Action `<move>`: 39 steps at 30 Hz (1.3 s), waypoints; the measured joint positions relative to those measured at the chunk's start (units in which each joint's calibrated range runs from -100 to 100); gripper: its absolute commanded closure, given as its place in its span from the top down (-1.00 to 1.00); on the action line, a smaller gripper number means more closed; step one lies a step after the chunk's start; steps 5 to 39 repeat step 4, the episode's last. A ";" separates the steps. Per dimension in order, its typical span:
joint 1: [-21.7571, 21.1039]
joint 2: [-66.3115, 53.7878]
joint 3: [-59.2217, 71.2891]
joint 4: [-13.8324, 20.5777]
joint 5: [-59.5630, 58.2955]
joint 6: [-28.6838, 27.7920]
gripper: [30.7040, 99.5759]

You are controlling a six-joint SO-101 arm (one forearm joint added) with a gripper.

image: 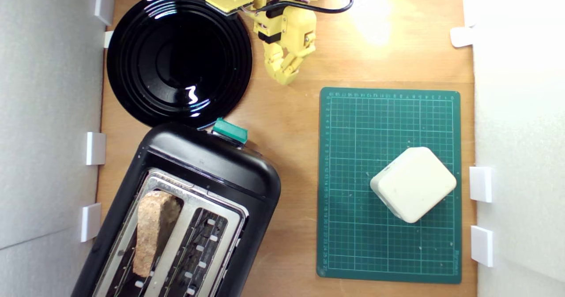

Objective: Pick bread and place in toaster

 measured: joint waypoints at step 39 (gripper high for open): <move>-0.82 0.00 0.00 0.00 0.00 0.00 -0.96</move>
